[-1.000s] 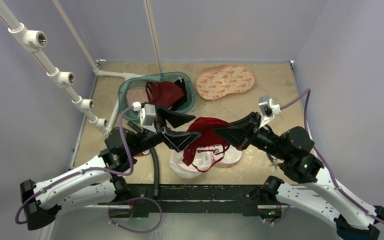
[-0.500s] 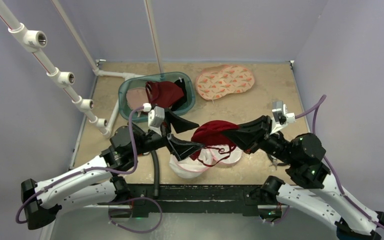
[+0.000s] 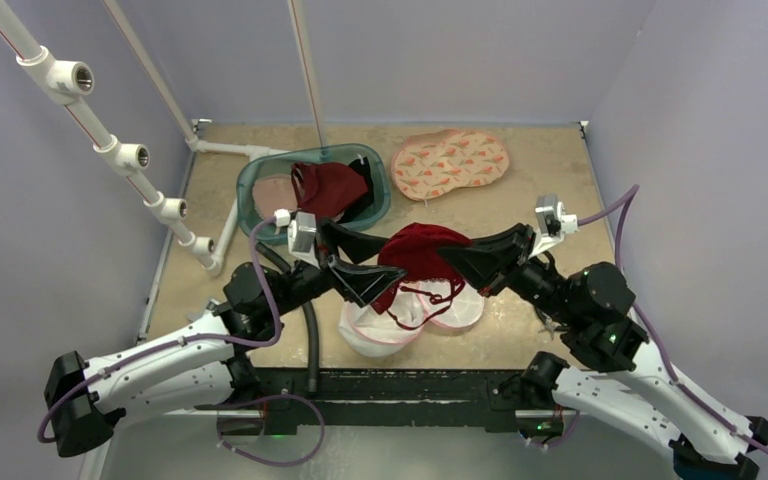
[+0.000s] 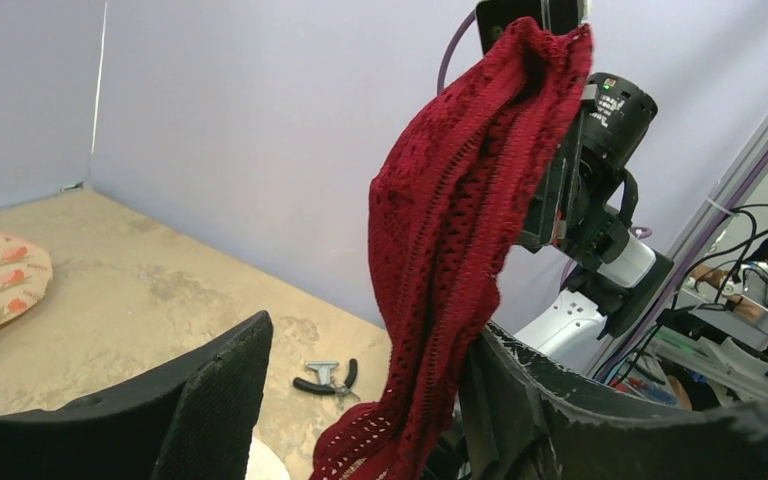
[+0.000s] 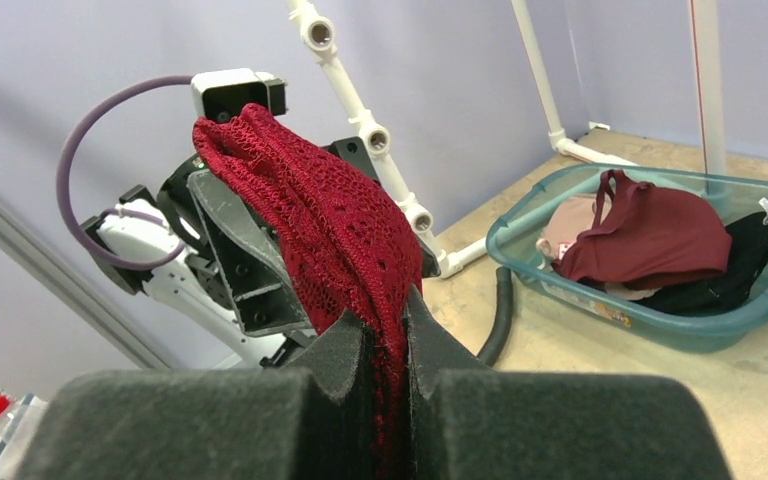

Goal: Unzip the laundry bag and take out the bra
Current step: Pick up the bra from the laundry bag.

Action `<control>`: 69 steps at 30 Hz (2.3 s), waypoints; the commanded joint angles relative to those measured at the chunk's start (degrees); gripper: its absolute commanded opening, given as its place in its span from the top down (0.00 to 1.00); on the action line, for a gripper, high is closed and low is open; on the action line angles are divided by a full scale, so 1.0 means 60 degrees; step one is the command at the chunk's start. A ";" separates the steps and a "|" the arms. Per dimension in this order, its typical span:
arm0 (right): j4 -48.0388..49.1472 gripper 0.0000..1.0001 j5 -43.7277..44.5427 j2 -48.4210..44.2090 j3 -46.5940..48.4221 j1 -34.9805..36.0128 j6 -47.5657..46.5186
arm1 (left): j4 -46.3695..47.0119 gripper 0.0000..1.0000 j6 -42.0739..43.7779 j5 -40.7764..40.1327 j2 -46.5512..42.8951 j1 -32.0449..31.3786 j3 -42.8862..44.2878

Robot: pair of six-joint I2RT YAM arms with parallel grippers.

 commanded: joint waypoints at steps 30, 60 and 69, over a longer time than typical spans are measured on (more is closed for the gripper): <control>0.1842 1.00 0.1277 -0.0247 -0.0903 0.0035 0.1055 | 0.2549 0.40 -0.1122 0.0136 0.0933 -0.0035 -0.0302; 0.2378 1.00 0.1215 -0.0267 -0.1243 0.0026 0.1484 | 0.3343 0.67 -0.1354 0.0048 0.1167 -0.0040 -0.0492; 0.2095 0.77 0.1199 -0.0503 -0.1284 0.0025 0.1470 | 0.3097 1.00 -0.1188 -0.0079 0.1183 -0.0039 -0.0343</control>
